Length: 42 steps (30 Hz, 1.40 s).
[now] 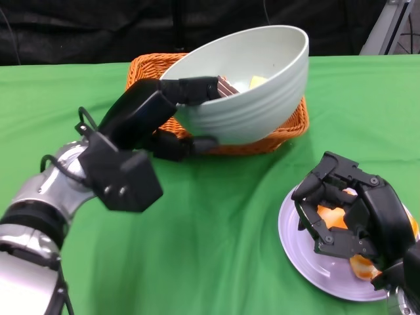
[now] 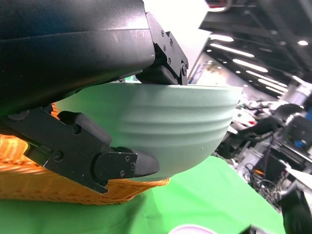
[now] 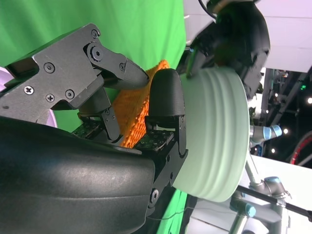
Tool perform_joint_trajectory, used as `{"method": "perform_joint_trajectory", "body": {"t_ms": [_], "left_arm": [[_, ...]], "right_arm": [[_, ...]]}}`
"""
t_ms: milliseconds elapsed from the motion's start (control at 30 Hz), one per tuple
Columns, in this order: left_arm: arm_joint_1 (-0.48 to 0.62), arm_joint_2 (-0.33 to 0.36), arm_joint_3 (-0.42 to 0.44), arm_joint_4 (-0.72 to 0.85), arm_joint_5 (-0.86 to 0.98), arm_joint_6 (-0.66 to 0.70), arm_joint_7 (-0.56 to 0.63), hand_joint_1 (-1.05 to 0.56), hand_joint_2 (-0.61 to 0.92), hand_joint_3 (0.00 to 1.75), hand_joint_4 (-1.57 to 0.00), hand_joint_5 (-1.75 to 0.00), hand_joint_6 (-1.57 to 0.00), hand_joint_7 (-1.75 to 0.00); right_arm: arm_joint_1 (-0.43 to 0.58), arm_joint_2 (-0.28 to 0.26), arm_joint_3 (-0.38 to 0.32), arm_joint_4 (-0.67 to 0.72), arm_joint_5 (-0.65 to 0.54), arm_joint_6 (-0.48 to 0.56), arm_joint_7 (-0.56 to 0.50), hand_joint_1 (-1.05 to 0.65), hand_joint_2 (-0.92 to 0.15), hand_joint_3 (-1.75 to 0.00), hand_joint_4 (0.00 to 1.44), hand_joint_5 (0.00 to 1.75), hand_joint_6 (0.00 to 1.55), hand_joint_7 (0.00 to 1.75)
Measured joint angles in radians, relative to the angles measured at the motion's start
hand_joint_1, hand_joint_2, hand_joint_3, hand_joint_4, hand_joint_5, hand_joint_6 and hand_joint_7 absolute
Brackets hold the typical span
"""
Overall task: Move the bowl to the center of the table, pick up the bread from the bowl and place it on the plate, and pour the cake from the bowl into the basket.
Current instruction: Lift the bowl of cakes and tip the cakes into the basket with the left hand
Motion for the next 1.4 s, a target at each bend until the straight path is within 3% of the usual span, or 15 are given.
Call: {"method": "perform_joint_trajectory", "body": {"t_ms": [267,633,900,1067,1167,1200,1300,1400], "left_arm": [[-0.053,-0.076,0.070,0.036,-0.047,0.098,-0.059,-0.16,0.64,1.04,-0.81,-1.75,-0.65,-1.61],[-0.104,-0.168,0.133,0.071,-0.094,0.239,-0.108,-0.20,0.66,1.03,-0.81,-1.75,-0.63,-1.63],[-0.160,-0.264,0.292,0.072,-0.293,0.397,-0.254,-0.22,0.63,1.03,-0.84,-1.75,-0.61,-1.70],[-0.184,-0.300,0.372,0.071,-0.380,0.498,-0.284,-0.25,0.62,1.03,-0.81,-1.75,-0.60,-1.70],[-0.194,-0.313,0.408,0.071,-0.419,0.541,-0.309,-0.23,0.60,1.07,-0.78,-1.75,-0.59,-1.72],[-0.197,-0.318,0.423,0.071,-0.433,0.557,-0.324,-0.23,0.50,1.21,-0.78,-1.75,-0.62,-1.69],[-0.214,-0.338,0.480,0.071,-0.508,0.620,-0.376,-0.22,0.40,1.34,-0.80,-1.75,-0.67,-1.65],[-0.240,-0.355,0.519,0.070,-0.551,0.673,-0.390,-0.18,0.40,1.38,-0.82,-1.75,-0.71,-1.63]], "right_arm": [[-0.012,-0.009,0.007,0.037,0.001,-0.039,0.016,-0.16,-0.52,-0.99,0.81,1.62,0.68,1.40],[-0.017,-0.017,0.015,0.079,-0.006,-0.053,0.022,-0.15,-0.51,-0.99,0.80,1.61,0.68,1.39],[-0.030,-0.020,0.019,0.107,-0.029,-0.077,0.020,-0.14,-0.50,-1.00,0.82,1.60,0.68,1.36],[-0.032,-0.021,0.020,0.120,-0.035,-0.086,0.017,-0.14,-0.50,-1.00,0.82,1.60,0.69,1.35],[-0.032,-0.021,0.020,0.122,-0.034,-0.086,0.017,-0.16,-0.50,-0.99,0.82,1.60,0.69,1.34],[-0.032,-0.021,0.019,0.123,-0.034,-0.087,0.017,-0.16,-0.50,-0.99,0.81,1.60,0.70,1.35],[-0.033,-0.021,0.020,0.128,-0.035,-0.091,0.017,-0.16,-0.50,-0.99,0.81,1.60,0.70,1.35],[-0.033,-0.022,0.021,0.128,-0.035,-0.092,0.018,-0.15,-0.51,-0.99,0.80,1.61,0.69,1.35]]}}
